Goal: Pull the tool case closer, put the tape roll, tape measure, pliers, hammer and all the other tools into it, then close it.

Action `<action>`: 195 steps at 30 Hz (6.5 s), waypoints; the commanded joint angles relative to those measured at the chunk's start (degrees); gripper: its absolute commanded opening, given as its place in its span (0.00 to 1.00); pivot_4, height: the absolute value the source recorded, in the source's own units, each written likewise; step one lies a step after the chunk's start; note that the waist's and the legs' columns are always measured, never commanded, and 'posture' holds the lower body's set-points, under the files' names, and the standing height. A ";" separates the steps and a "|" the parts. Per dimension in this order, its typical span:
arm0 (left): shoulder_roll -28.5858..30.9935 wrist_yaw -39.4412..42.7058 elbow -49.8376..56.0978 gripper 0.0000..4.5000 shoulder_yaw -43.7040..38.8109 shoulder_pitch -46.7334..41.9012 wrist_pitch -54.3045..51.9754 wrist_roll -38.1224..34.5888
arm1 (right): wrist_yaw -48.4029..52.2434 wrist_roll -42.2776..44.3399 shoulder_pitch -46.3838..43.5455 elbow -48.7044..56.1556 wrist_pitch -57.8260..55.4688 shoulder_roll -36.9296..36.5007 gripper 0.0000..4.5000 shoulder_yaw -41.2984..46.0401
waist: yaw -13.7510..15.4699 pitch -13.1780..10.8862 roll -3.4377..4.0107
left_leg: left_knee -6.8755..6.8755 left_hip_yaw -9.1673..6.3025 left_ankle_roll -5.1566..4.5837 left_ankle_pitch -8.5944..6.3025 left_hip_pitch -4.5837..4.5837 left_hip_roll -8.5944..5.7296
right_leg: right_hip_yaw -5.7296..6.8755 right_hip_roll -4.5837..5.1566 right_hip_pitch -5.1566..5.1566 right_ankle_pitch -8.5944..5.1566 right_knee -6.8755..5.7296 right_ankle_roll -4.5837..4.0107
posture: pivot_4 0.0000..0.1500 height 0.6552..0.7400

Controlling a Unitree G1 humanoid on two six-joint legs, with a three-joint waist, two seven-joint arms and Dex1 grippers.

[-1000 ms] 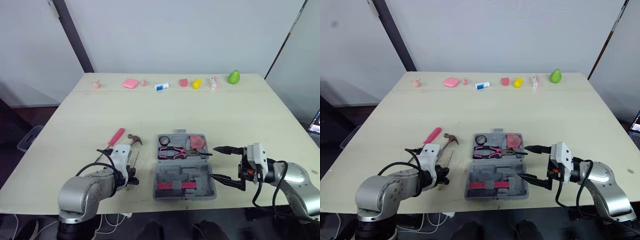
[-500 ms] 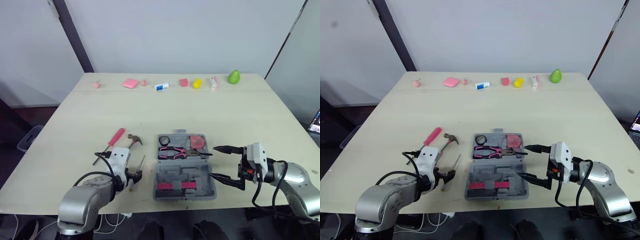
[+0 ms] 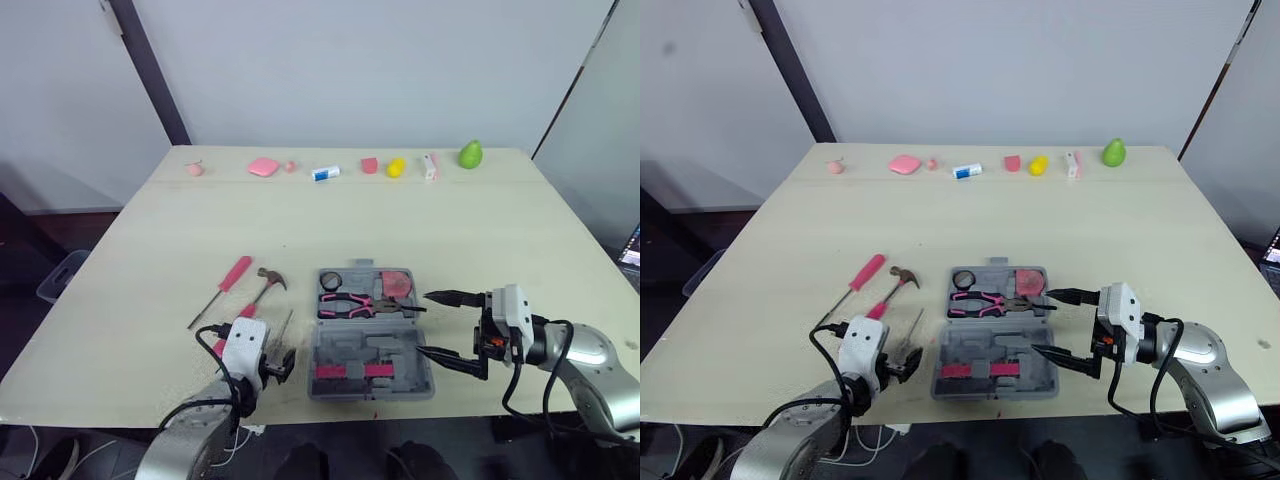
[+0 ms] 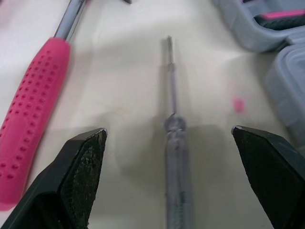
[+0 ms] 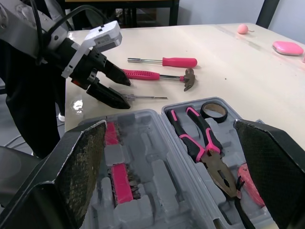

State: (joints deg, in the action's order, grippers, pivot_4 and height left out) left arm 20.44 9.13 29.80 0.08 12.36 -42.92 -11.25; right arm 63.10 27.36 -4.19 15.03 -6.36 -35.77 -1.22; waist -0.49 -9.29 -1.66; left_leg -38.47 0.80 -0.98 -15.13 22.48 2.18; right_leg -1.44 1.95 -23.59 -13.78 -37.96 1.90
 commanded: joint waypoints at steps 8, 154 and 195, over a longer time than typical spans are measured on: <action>-1.93 1.71 -4.69 0.94 -0.24 1.62 9.04 2.23 | 0.31 0.65 -1.12 1.35 -0.09 -0.62 1.00 1.07 | 0.00 0.00 0.01 | 0.00 0.14 0.00 0.00 0.00 0.00 | 0.03 -0.03 0.00 0.01 0.00 0.03 | 1.00 1.00; 11.13 64.52 -38.55 0.02 19.55 -48.56 27.96 6.22 | -3.19 -2.66 7.02 -1.22 5.18 -1.84 1.00 4.61 | 0.02 -0.06 0.08 | -0.14 0.02 -0.01 0.01 0.20 0.03 | 0.05 -0.28 -0.06 0.05 -0.04 0.13 | 1.00 1.00; 6.81 63.43 -46.49 0.02 17.61 -42.90 37.12 5.98 | -5.30 -1.20 9.53 -1.98 5.69 -0.08 1.00 7.44 | -0.03 0.19 0.39 | -0.19 0.04 -0.02 0.01 0.14 0.03 | 0.03 -0.29 0.01 0.06 -0.07 0.14 | 1.00 1.00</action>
State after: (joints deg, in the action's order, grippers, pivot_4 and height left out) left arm 27.41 71.73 -19.55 20.45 -30.51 -5.82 -1.72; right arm 58.47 24.71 5.07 12.44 -1.09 -36.14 3.60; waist -0.52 -9.10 -1.27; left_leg -38.66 0.84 -1.00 -15.12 22.63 2.21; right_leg -1.40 1.66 -23.58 -13.72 -38.02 2.04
